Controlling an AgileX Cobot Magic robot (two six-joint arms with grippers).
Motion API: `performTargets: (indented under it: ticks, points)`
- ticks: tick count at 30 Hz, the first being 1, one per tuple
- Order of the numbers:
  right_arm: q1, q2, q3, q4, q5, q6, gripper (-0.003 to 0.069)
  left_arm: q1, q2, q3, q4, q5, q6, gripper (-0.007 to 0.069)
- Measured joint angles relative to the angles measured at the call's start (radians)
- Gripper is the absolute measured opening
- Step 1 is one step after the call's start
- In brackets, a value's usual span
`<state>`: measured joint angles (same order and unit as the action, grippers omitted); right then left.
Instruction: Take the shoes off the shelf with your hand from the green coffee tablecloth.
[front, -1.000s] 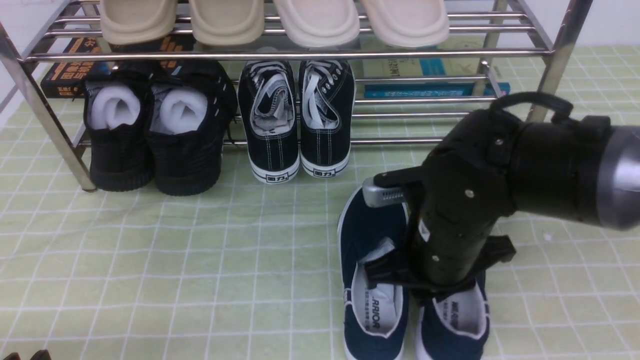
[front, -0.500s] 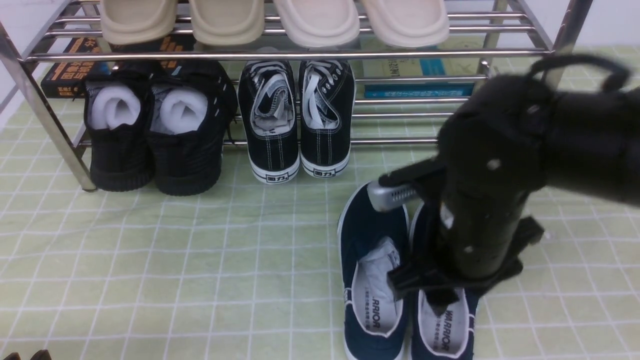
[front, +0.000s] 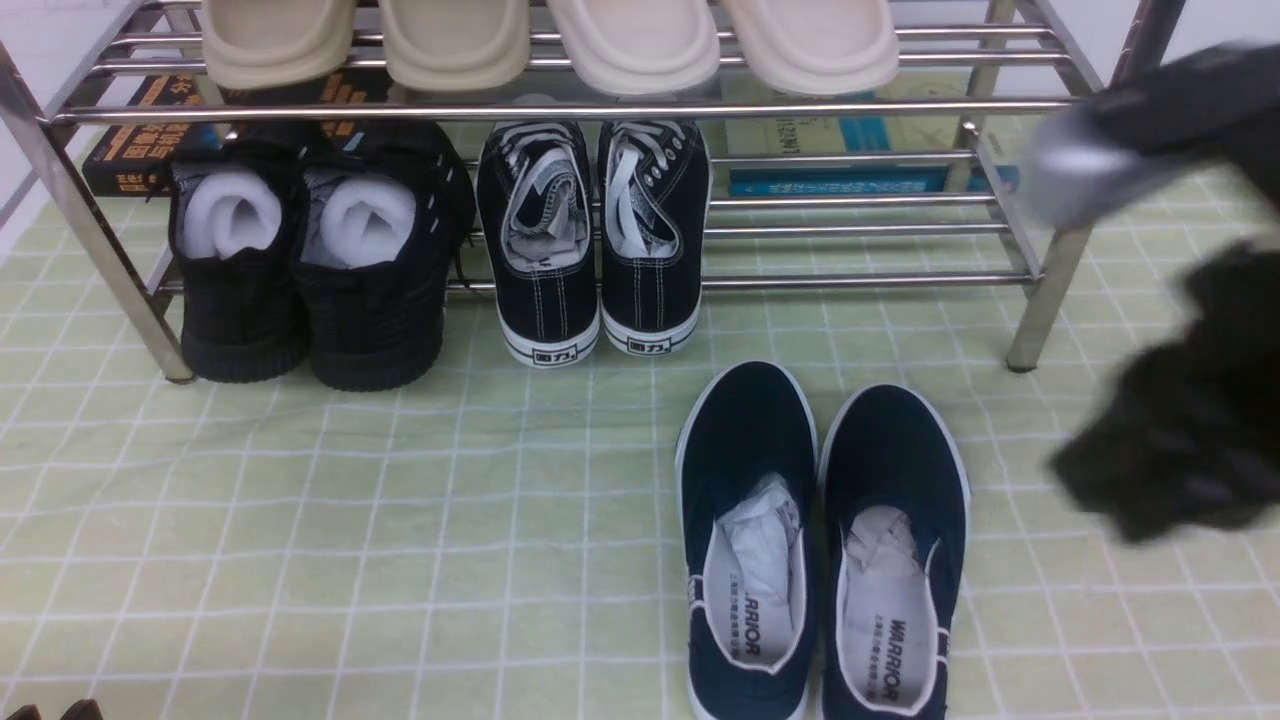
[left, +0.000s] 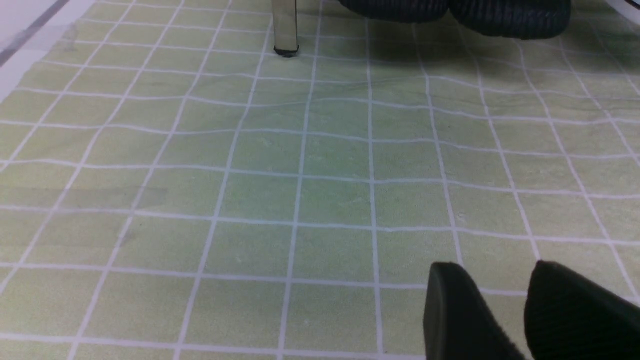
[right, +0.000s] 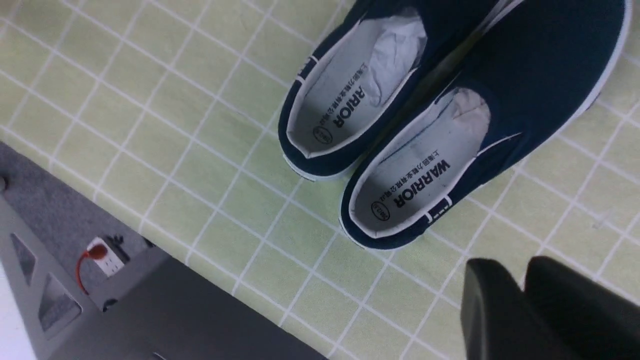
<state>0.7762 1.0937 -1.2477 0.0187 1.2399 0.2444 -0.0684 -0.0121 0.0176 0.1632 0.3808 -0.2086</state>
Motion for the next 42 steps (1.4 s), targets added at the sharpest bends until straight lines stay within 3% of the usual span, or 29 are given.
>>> performTargets:
  ticks: [4, 8, 9, 12, 15, 19, 42]
  points:
    - [0.000, -0.154, 0.121, -0.008, -0.050, -0.007, 0.0005, 0.000, 0.000, 0.000, 0.000, 0.000, 0.000, 0.0242]
    - [0.000, -0.336, 0.387, -0.043, -0.420, -0.022, -0.0015, 0.000, 0.000, 0.000, 0.013, 0.000, 0.000, 0.0242]
    - [0.000, -0.343, 0.414, -0.045, -0.440, -0.022, -0.0015, 0.000, 0.000, 0.000, 0.013, 0.000, 0.000, 0.0242]
    - [0.000, -0.434, 0.632, -0.048, -0.760, -0.022, -0.0015, 0.000, 0.000, 0.000, 0.063, 0.002, 0.000, 0.0242]
    - [0.000, -0.469, 0.739, -0.048, -0.919, -0.022, -0.0015, 0.000, 0.000, 0.000, 0.087, 0.003, 0.000, 0.0242]
    - [0.000, -0.491, 0.787, -0.048, -0.984, -0.022, -0.0014, 0.000, 0.000, 0.000, 0.111, 0.004, 0.000, 0.0242]
    - [0.000, -0.494, 0.793, -0.052, -0.985, -0.022, 0.0001, 0.000, 0.000, 0.000, 0.169, 0.009, 0.000, 0.0242]
